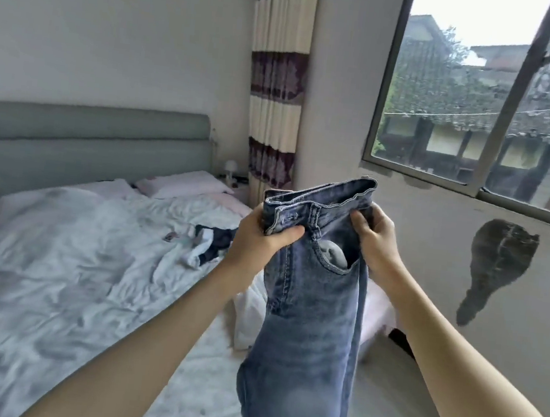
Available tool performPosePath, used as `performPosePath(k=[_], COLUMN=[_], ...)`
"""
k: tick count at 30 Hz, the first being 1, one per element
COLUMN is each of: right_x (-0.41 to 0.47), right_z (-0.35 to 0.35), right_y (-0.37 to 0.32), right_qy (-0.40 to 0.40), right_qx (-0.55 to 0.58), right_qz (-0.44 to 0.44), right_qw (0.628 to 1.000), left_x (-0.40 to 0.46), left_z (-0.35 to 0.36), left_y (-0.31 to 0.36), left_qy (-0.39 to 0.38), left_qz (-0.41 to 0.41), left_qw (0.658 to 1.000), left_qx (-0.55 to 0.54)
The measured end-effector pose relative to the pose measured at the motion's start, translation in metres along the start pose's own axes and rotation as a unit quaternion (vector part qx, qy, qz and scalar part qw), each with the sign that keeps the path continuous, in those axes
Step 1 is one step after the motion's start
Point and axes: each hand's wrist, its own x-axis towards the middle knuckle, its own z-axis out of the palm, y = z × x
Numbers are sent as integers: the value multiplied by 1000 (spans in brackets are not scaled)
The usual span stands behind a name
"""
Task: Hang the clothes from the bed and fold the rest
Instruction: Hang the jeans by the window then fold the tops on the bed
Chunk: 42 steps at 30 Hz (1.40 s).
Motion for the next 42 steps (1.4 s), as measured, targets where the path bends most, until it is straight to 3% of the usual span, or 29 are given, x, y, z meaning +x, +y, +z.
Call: performPosePath(k=[9, 16, 20, 24, 28, 30, 33, 35, 37, 39, 42], right_x=[69, 165, 198, 207, 189, 169, 124, 95, 73, 56, 33], right_z=[184, 349, 408, 455, 487, 496, 507, 514, 519, 521, 516], right_y=[68, 185, 262, 344, 409, 439, 485, 514, 541, 561, 586], right_qy=[-122, -207, -250, -287, -309, -333, -397, -467, -527, -559, -567], right_qx=[-48, -173, -258, -316, -200, -240, -350, -398, -447, -490, -518], right_qz=[24, 73, 99, 166, 336, 295, 128, 63, 42, 25, 29], right_qw=[991, 960, 928, 889, 867, 863, 839, 787, 722, 669, 640], left_x=[64, 166, 202, 223, 228, 226, 216, 200, 179, 157, 125], left_z=[-164, -309, -369, -414, -445, -457, -480, -491, -494, -485, -463], left_y=[-61, -183, -261, -348, -428, -461, -509, -539, -562, -577, -603], left_qy=[140, 228, 215, 185, 207, 243, 296, 272, 194, 79, -73], left_qz=[-83, -149, -203, -262, -309, -334, -382, -419, -409, -300, -128], left_qw=[987, 961, 950, 935, 914, 895, 853, 807, 755, 742, 743], left_qx=[9, 44, 101, 153, 164, 167, 196, 316, 475, 595, 653])
